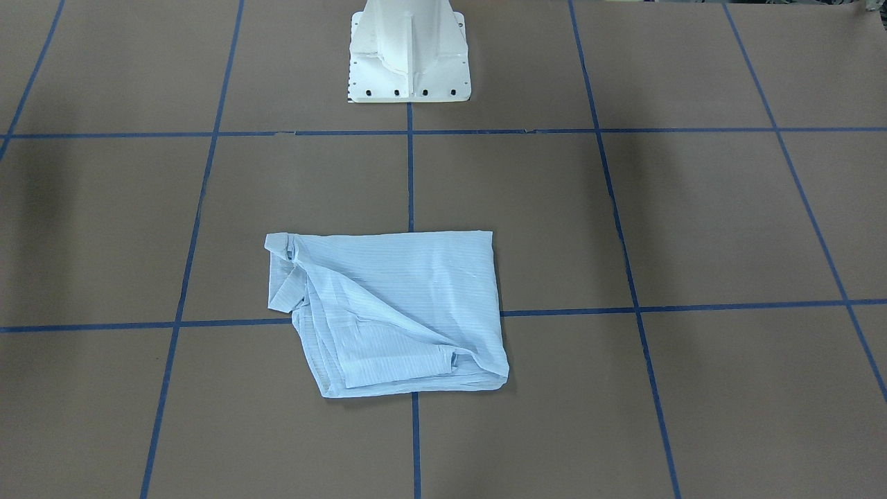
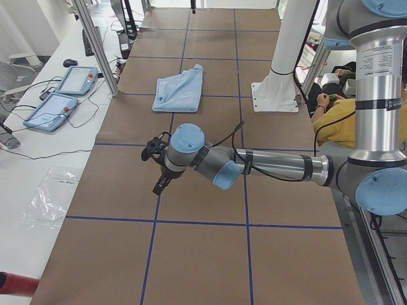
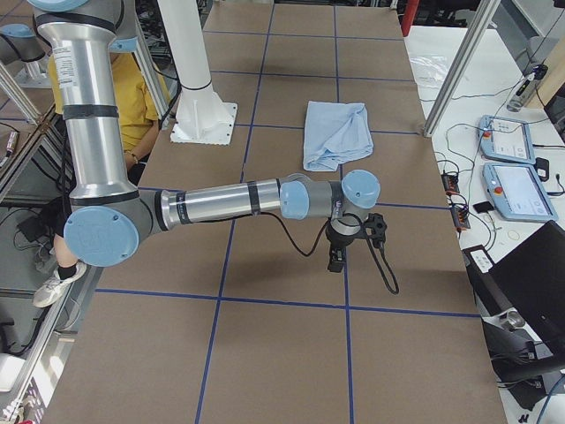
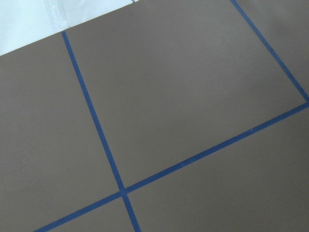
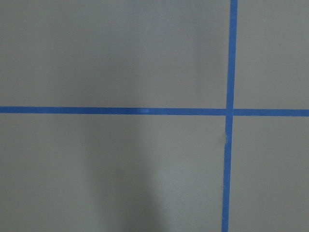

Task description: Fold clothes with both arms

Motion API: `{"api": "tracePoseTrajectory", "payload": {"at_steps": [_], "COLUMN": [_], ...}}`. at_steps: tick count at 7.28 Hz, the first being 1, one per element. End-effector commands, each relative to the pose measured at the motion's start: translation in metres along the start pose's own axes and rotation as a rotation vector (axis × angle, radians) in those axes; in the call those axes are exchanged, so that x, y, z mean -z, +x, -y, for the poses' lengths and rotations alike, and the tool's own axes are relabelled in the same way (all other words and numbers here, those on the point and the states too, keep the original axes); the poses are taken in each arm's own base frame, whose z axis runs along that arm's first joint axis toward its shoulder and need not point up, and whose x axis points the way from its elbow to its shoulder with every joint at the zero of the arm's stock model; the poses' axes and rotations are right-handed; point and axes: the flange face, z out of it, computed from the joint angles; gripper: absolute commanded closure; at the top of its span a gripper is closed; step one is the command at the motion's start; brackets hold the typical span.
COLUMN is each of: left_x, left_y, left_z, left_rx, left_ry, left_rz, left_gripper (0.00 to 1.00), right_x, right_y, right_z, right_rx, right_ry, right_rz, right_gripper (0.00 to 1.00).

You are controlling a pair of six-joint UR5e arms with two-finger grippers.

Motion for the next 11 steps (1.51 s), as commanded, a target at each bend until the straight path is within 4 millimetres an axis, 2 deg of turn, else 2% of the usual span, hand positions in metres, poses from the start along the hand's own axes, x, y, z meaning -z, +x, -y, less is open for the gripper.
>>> {"api": "tracePoseTrajectory", "payload": {"at_steps": [1,3,6,11], "left_x": [-0.001,-0.001,-0.003,-0.001], "left_y": [-0.002,-0.001,-0.001,0.002], "left_z": [-0.022,-0.018,0.006,0.006], "left_rx": [0.020,0.014,-0.002,-0.009], "left_ry": [-0.019,-0.017,-0.001,0.005], "left_rz": [0.003,0.000,0.001,-0.007], "left_gripper": [0.00,0.01,0.00,0.00], "right_x": [0.002,0.002,-0.001,0.001], "right_y": [0.000,0.000,0.006,0.003], "right_z": [-0.013,-0.012,-0.006,-0.003], "right_rx": [0.002,0.002,-0.005,0.015], "right_ry": [0.005,0.006,0.004,0.024], "right_rz": [0.000,-0.006,-0.040,-0.031], "right_gripper": [0.00,0.00,0.00,0.00]}}
